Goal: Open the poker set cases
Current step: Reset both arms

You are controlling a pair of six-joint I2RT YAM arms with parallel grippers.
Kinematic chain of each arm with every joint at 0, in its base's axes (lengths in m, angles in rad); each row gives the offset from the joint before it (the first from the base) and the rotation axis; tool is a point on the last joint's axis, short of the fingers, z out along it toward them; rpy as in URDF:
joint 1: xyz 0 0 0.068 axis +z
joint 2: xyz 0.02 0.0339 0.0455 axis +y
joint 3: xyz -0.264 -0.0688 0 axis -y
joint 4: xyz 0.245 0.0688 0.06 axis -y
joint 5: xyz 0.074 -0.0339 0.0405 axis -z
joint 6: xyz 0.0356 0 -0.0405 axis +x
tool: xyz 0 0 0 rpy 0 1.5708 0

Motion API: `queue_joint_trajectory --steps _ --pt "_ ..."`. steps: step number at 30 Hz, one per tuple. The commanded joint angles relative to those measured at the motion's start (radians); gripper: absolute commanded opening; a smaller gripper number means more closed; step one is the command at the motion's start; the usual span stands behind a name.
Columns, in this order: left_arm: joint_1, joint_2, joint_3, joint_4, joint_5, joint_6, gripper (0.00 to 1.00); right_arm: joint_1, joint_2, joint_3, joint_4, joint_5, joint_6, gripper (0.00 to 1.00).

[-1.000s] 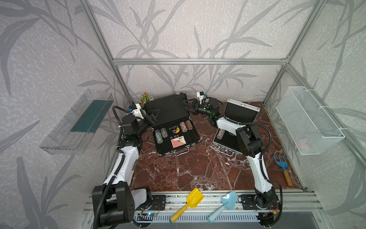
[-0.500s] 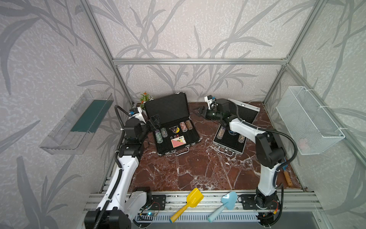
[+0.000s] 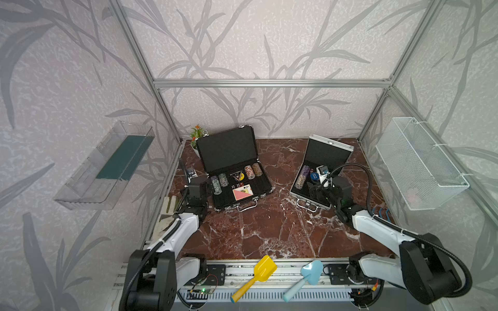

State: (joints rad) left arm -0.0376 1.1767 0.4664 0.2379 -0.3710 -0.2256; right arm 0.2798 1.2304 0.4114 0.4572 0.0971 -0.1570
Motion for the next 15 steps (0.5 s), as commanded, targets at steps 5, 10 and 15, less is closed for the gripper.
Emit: queue_joint_trajectory --steps 5,10,15 --pt "0.009 0.048 -0.05 0.241 -0.008 0.06 0.91 -0.068 0.029 -0.109 0.377 0.073 -0.036 0.99" --pt "0.009 0.09 -0.06 0.305 -0.004 0.097 0.91 -0.071 0.114 -0.131 0.492 0.077 0.002 0.99" --pt "0.009 0.129 -0.067 0.371 -0.001 0.123 0.91 -0.071 0.21 -0.139 0.592 0.086 0.013 0.99"
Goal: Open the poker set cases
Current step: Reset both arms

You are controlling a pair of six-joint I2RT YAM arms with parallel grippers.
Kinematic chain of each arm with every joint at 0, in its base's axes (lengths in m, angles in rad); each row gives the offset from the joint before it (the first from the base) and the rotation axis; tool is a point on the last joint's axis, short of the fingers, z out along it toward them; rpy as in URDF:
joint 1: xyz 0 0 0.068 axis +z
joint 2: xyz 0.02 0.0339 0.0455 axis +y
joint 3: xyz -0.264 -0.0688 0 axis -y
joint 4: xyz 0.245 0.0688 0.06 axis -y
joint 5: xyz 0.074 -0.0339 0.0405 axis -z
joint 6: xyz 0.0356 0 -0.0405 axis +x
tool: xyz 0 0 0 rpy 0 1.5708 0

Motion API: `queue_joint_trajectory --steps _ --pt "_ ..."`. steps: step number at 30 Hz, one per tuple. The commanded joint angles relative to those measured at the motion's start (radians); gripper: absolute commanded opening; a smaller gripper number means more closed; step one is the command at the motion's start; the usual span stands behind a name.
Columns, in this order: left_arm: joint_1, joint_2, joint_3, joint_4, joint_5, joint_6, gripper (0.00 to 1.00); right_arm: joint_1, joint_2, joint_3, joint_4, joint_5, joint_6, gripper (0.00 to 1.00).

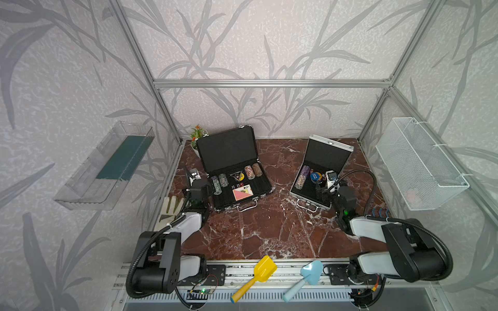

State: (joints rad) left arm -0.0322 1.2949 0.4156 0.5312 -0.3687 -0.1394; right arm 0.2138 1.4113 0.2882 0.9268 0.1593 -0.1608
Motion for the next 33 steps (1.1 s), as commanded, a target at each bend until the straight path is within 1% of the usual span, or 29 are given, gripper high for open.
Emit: queue_joint_trajectory --steps 1,9,16,22,23,27,28,29,30,33 --pt "0.004 0.018 -0.018 0.097 0.0 0.039 0.91 -0.005 0.044 -0.022 0.148 0.026 0.015 0.99" --pt "0.005 0.069 -0.021 0.17 0.031 0.057 0.9 -0.005 0.123 -0.013 0.208 0.04 0.011 0.99" --pt "0.007 0.109 -0.051 0.257 0.06 0.064 0.89 -0.007 0.218 -0.029 0.34 0.076 0.019 0.99" --pt "0.006 0.21 -0.083 0.404 0.087 0.077 0.88 -0.007 0.205 0.003 0.259 0.1 0.03 0.99" --pt "0.006 0.223 -0.076 0.405 0.084 0.08 0.87 -0.007 0.203 0.01 0.241 0.106 0.032 0.99" --pt "0.009 0.226 -0.012 0.274 0.131 0.094 0.88 -0.017 0.196 0.037 0.185 0.105 0.047 0.99" --pt "0.019 0.225 -0.009 0.275 0.149 0.09 0.89 -0.02 0.193 0.041 0.172 0.097 0.05 0.99" --pt "0.02 0.227 -0.006 0.268 0.146 0.087 0.98 -0.024 0.192 0.046 0.161 0.093 0.054 0.99" --pt "0.023 0.225 -0.004 0.263 0.152 0.084 0.99 -0.027 0.19 0.05 0.154 0.089 0.056 0.99" --pt "0.026 0.226 -0.005 0.266 0.154 0.084 0.99 -0.038 0.187 0.058 0.129 0.073 0.067 0.99"
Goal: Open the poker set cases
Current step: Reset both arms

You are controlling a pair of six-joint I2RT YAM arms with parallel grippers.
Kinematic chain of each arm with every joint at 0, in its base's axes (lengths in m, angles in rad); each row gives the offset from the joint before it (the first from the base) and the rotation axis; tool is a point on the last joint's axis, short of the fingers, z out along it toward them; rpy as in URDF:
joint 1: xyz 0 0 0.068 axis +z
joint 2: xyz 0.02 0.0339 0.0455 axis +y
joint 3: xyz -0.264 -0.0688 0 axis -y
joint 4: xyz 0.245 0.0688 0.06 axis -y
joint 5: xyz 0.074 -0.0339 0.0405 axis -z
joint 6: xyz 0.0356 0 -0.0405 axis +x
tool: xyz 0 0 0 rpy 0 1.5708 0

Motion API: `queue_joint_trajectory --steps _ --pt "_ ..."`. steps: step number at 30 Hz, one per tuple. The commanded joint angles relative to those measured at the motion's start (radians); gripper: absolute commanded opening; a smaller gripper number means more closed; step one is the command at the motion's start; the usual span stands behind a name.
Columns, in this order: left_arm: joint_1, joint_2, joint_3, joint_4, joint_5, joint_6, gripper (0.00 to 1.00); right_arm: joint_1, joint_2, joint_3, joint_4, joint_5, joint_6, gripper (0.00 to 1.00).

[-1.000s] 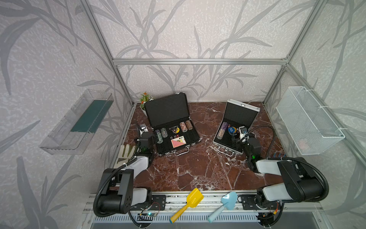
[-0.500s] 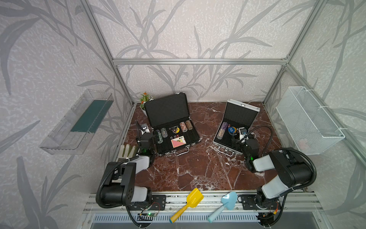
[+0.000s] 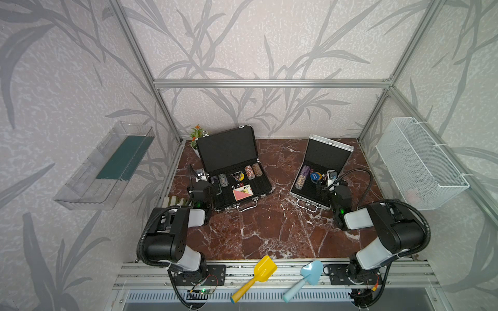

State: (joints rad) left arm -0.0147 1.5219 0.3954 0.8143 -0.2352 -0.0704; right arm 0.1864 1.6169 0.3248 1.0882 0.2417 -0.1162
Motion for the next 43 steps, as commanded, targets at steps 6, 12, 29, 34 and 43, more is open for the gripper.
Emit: queue_joint_trajectory --steps 6,12,29,34,43 --pt "0.009 -0.002 0.016 -0.02 0.022 0.014 0.99 -0.083 -0.032 0.041 -0.093 -0.157 0.067 0.99" --pt "0.009 -0.002 0.016 -0.021 0.022 0.014 0.99 -0.085 -0.032 0.04 -0.092 -0.163 0.068 0.99" --pt "0.009 -0.002 0.016 -0.02 0.022 0.014 0.99 -0.085 -0.033 0.039 -0.089 -0.163 0.067 0.99" --pt "0.009 -0.002 0.016 -0.021 0.022 0.014 0.99 -0.085 -0.032 0.039 -0.09 -0.163 0.066 0.99" --pt "0.014 0.0 0.02 -0.027 0.035 0.012 0.99 -0.085 -0.032 0.039 -0.09 -0.163 0.066 0.99"
